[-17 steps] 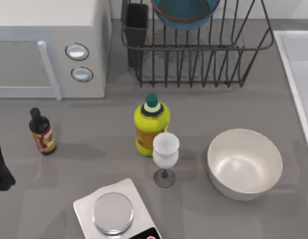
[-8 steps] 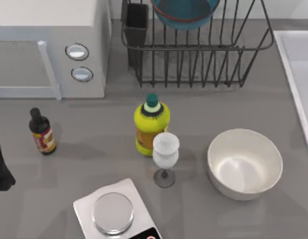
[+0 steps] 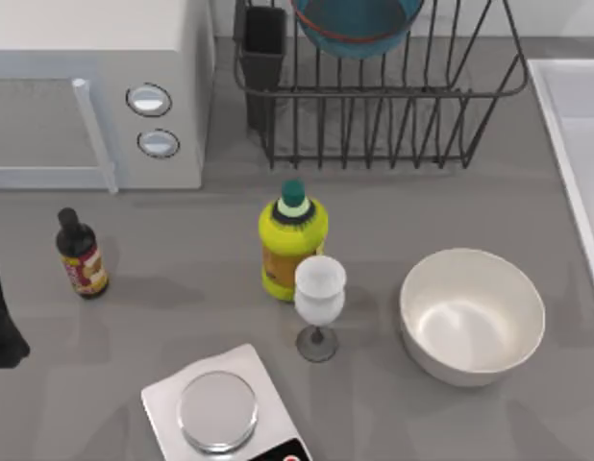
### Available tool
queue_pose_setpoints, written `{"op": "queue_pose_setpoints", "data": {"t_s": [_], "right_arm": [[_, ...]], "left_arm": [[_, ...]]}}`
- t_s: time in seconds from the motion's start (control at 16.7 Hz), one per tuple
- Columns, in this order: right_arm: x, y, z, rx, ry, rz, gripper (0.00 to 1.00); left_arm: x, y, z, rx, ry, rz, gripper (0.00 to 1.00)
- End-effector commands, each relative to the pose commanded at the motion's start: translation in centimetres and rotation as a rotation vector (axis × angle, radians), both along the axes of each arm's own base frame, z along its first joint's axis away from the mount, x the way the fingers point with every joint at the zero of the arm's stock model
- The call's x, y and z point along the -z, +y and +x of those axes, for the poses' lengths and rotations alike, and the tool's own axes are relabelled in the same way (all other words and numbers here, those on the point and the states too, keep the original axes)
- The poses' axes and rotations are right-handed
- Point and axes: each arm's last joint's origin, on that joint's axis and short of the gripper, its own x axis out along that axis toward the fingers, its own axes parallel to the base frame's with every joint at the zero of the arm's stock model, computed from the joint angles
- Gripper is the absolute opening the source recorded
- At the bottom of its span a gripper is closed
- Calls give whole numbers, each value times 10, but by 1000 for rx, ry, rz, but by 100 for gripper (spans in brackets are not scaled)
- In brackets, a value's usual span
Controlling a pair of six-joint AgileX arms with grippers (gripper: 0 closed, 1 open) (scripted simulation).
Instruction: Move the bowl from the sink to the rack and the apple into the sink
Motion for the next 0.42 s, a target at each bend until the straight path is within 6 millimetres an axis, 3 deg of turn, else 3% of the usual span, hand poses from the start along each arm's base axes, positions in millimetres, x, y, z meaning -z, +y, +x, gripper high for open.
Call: {"op": "queue_pose_setpoints", "data": {"t_s": [0.24,0.42], "right_arm": [[20,3,-7,18,36,-5,100],[22,3,-7,22,40,-6,100]], "left_arm": [[0,0,0,0,0,0,100],[0,0,0,0,0,0,100]]}}
